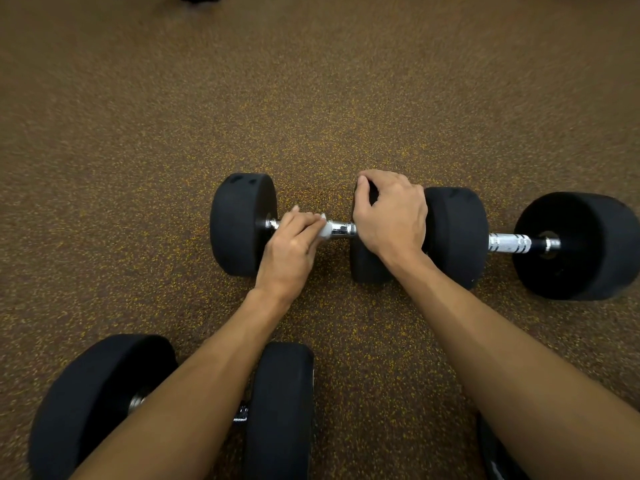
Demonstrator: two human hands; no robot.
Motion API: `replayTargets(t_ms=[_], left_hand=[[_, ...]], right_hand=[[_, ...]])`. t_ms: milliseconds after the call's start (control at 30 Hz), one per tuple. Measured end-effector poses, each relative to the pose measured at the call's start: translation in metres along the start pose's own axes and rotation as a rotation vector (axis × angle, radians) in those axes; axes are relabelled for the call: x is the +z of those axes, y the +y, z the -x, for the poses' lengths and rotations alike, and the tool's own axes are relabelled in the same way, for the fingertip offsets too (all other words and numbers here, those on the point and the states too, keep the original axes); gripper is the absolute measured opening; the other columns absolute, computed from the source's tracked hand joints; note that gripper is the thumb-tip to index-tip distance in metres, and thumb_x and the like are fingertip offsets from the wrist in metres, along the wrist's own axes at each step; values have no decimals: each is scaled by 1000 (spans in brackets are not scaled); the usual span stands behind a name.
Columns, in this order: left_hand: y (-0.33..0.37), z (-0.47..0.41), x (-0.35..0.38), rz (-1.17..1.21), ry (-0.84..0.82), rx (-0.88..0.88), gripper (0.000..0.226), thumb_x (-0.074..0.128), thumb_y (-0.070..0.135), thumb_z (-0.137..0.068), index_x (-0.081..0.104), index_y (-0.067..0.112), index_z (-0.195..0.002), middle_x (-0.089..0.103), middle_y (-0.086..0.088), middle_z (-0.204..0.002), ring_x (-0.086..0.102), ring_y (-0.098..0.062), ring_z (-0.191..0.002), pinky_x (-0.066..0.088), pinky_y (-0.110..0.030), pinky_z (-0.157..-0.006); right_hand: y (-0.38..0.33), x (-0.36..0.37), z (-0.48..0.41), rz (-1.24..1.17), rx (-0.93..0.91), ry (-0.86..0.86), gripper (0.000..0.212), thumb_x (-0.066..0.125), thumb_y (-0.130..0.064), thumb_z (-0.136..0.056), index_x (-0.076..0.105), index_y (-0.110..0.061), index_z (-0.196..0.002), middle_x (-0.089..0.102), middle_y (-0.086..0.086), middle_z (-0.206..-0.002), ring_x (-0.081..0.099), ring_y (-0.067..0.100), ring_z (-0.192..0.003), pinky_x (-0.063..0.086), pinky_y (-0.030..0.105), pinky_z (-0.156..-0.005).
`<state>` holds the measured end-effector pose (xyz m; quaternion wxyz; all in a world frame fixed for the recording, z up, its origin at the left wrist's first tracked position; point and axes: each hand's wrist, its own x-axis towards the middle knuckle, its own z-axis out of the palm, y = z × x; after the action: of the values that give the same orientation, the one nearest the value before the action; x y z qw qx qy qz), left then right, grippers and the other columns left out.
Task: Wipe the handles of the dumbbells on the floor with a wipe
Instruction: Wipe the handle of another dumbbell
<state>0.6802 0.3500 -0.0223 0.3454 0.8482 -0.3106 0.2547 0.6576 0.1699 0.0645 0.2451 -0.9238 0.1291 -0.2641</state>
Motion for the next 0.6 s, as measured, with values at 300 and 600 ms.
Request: replayTargets(t_ms=[300,600], left_hand=[[-5,3,-4,-11,-28,-23,28,75,6,-95,75,-2,-122,73,-15,-120,67,-30,-113,39,-49,-123],[18,-26,1,-8,-257,-192,30,59,24,-105,76,16,-129,73,3,-115,65,-20,-109,32,-51,-123]], right_hand=[[-2,-3,1,-17,4,-9,34,51,-36,-106,77,-23,-121,76,-6,-124,65,15,-120,38,37,-107],[-1,-5,-2,-257,173,46,33,50,-34,-103,80,-21,-103,78,-1,-98,70,22,-98,53,42,-90]])
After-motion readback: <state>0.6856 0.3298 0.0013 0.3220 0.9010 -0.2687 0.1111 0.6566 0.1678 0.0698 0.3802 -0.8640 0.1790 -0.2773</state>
